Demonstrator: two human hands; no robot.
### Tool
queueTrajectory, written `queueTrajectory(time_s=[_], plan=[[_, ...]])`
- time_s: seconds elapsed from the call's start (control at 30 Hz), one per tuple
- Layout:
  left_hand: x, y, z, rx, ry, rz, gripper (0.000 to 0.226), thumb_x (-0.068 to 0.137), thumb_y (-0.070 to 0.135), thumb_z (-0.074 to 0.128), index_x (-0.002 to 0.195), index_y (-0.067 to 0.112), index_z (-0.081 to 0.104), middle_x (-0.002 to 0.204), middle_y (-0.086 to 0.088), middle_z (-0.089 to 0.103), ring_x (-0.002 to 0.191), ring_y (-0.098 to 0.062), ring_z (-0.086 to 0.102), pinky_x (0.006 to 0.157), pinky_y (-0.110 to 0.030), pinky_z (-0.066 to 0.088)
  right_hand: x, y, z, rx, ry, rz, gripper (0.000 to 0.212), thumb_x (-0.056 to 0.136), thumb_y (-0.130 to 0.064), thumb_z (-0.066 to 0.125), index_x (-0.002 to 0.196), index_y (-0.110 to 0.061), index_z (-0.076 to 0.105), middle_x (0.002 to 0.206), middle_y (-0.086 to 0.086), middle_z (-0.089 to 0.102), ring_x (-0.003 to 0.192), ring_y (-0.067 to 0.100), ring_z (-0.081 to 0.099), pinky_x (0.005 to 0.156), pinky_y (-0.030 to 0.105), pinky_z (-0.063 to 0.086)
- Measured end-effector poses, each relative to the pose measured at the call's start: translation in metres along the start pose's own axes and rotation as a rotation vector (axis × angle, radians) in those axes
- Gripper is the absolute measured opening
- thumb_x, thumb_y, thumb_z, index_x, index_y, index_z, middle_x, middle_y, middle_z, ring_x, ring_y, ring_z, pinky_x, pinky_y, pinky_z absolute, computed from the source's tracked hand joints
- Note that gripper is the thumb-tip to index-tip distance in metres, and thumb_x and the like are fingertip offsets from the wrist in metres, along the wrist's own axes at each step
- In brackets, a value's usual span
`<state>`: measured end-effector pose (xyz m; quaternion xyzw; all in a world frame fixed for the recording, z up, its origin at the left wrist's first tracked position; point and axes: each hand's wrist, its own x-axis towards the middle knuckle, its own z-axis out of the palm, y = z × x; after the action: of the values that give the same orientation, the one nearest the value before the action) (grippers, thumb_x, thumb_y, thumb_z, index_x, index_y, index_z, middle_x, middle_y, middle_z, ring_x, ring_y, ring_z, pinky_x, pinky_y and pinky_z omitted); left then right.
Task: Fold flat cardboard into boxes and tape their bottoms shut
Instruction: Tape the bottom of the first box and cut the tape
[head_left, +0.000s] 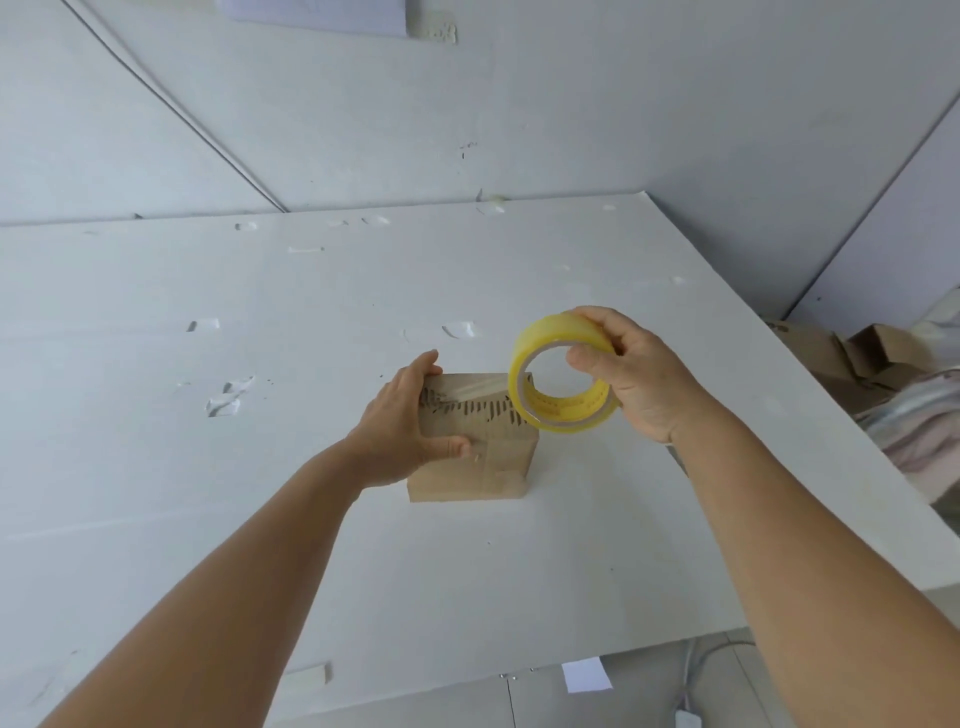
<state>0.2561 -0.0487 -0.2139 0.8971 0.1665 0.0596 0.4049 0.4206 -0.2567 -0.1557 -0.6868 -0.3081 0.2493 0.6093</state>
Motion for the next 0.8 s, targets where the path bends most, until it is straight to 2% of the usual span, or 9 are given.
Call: queueTrajectory(time_s=[0.1, 0.17, 0.27, 0.33, 0.43, 0.57, 0.67, 0.8], plan=[[0.001, -0.001, 0.000, 0.028, 0.003, 0.006, 0.110, 0.069, 0.048, 0.080, 0.150, 0.028, 0.009, 0.132, 0.017, 0.028, 0.127, -0.014, 0.031, 0.111, -0.044, 0.031, 0.001, -0.001, 0.002, -0.072, 0.017, -0.018, 0.029, 0.078, -0.052, 0.057, 0.101, -0.034, 0.063, 0.066, -0.031, 0.058, 0.067, -0.013, 0.052, 0.072, 0.018, 0.035], [0.001, -0.002, 0.000, 0.040, 0.003, 0.007, 0.109, 0.069, 0.047, 0.080, 0.150, 0.028, 0.010, 0.133, 0.016, 0.028, 0.127, -0.014, 0.031, 0.111, -0.045, 0.031, 0.003, -0.001, 0.001, -0.085, 0.035, -0.036, 0.017, 0.088, -0.043, 0.057, 0.100, -0.034, 0.064, 0.064, -0.031, 0.058, 0.066, -0.014, 0.053, 0.073, 0.018, 0.035], [0.001, -0.003, -0.001, 0.050, 0.001, 0.010, 0.109, 0.070, 0.045, 0.080, 0.151, 0.026, 0.010, 0.133, 0.016, 0.028, 0.128, -0.014, 0.031, 0.111, -0.045, 0.029, 0.004, 0.001, -0.006, -0.121, 0.059, -0.040, 0.009, 0.090, -0.031, 0.062, 0.095, -0.035, 0.068, 0.078, -0.023, 0.067, 0.079, -0.008, 0.059, 0.078, 0.017, 0.041], [0.001, -0.003, -0.001, 0.055, -0.004, 0.008, 0.108, 0.070, 0.044, 0.080, 0.151, 0.026, 0.010, 0.131, 0.017, 0.027, 0.128, -0.014, 0.030, 0.111, -0.045, 0.029, 0.003, 0.003, -0.009, -0.133, 0.050, -0.037, 0.009, 0.088, -0.032, 0.065, 0.095, -0.035, 0.069, 0.085, -0.019, 0.069, 0.085, -0.004, 0.062, 0.079, 0.015, 0.043], [0.001, -0.002, -0.001, 0.056, -0.009, 0.001, 0.108, 0.070, 0.046, 0.080, 0.150, 0.026, 0.010, 0.130, 0.018, 0.027, 0.127, -0.014, 0.030, 0.111, -0.045, 0.029, 0.004, 0.005, -0.010, -0.170, 0.028, -0.045, 0.013, 0.083, -0.034, 0.068, 0.095, -0.038, 0.069, 0.087, -0.020, 0.067, 0.083, -0.006, 0.059, 0.074, 0.010, 0.043], [0.000, -0.002, -0.002, 0.070, -0.012, -0.001, 0.108, 0.070, 0.049, 0.079, 0.151, 0.026, 0.009, 0.130, 0.018, 0.026, 0.128, -0.014, 0.030, 0.112, -0.045, 0.028, 0.005, 0.006, -0.021, -0.257, 0.032, -0.030, 0.015, 0.081, -0.034, 0.072, 0.094, -0.040, 0.067, 0.095, -0.017, 0.066, 0.087, -0.001, 0.059, 0.076, 0.017, 0.042], [0.001, -0.001, -0.001, 0.093, -0.014, 0.004, 0.108, 0.070, 0.051, 0.077, 0.150, 0.027, 0.010, 0.134, 0.016, 0.026, 0.128, -0.013, 0.029, 0.112, -0.045, 0.027, -0.001, 0.010, -0.030, -0.297, 0.025, 0.018, 0.023, 0.073, -0.045, 0.071, 0.096, -0.040, 0.068, 0.097, -0.017, 0.067, 0.087, -0.003, 0.059, 0.074, 0.017, 0.041], [0.000, -0.002, -0.001, 0.116, -0.009, 0.000, 0.108, 0.070, 0.053, 0.076, 0.151, 0.029, 0.009, 0.141, 0.012, 0.026, 0.129, -0.013, 0.027, 0.113, -0.044, 0.025, -0.004, 0.018, -0.031, -0.307, 0.015, 0.035, 0.021, 0.079, -0.040, 0.073, 0.099, -0.040, 0.066, 0.100, -0.013, 0.066, 0.093, 0.004, 0.060, 0.075, 0.018, 0.042]])
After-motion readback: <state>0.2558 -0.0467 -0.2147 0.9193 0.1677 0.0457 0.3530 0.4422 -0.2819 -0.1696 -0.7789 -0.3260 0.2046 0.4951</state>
